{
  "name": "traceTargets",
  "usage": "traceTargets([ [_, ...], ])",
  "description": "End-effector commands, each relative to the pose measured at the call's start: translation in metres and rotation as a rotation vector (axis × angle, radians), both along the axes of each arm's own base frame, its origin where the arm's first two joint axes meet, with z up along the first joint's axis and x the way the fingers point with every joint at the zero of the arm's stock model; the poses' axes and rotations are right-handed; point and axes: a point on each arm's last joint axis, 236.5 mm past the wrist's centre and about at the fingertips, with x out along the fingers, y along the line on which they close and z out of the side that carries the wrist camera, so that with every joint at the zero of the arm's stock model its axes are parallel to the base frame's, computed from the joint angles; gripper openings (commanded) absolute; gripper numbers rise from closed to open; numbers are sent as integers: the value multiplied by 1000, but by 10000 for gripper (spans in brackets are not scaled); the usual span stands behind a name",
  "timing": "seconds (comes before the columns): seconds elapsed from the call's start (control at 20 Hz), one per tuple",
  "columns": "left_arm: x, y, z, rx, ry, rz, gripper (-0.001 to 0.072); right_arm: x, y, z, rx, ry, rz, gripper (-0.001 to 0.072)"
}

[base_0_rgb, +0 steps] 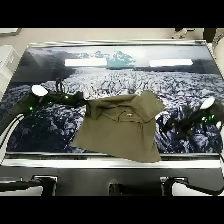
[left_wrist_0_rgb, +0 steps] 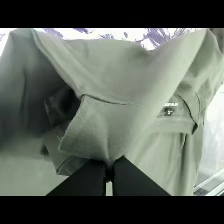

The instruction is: Fold the clothes and pants, and hang the long-sleeved shirts on hangers.

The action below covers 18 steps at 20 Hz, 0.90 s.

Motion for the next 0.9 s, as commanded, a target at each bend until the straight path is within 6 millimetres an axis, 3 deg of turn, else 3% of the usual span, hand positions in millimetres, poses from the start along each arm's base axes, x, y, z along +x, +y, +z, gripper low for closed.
traceTargets([
  [0.0, -3, 6, 0, -4, 10, -17, 26, -46, 56, -28, 166, 28, -21, 700],
  [0.1, -4, 4, 0, -4, 11, -22, 26, -52, 73, -44, 157, 19, -20, 706],
  [0.2, -4, 3, 0, -4, 11, -22, 26, -44, 77, -54, 107, -1, -51, 693],
  [0.25, -4, 3, 0, -4, 11, -22, 26, -37, 81, -55, 103, -15, -76, 592],
  [0.3, -4, 4, 0, -4, 10, -21, 26, -30, 85, -53, 118, -39, -87, 256],
  [0.35, -3, 5, 0, -4, 11, -19, 26, -21, 86, -48, 124, -59, -99, 34],
  [0.4, -4, 7, 0, -5, 15, -18, 26, -3, 79, -42, 107, -115, -90, 31],
  [0.5, -7, 17, -3, 3, 38, -22, 26, 50, 46, -13, 38, -257, -116, 31],
  [0.65, -27, 42, -17, 75, 111, -78, 26, 162, -49, 81, -82, -583, -401, 32],
  [0.7, -38, 49, -24, 110, 143, -110, 26, 188, -85, 116, -129, -698, -496, 33],
  [0.8, -60, 57, -35, 162, 211, -176, 26, 207, -128, 155, -192, -828, -575, 34],
  [0.85, -69, 54, -39, 159, 238, -193, 26, 206, -133, 155, -201, -826, -581, 34],
])
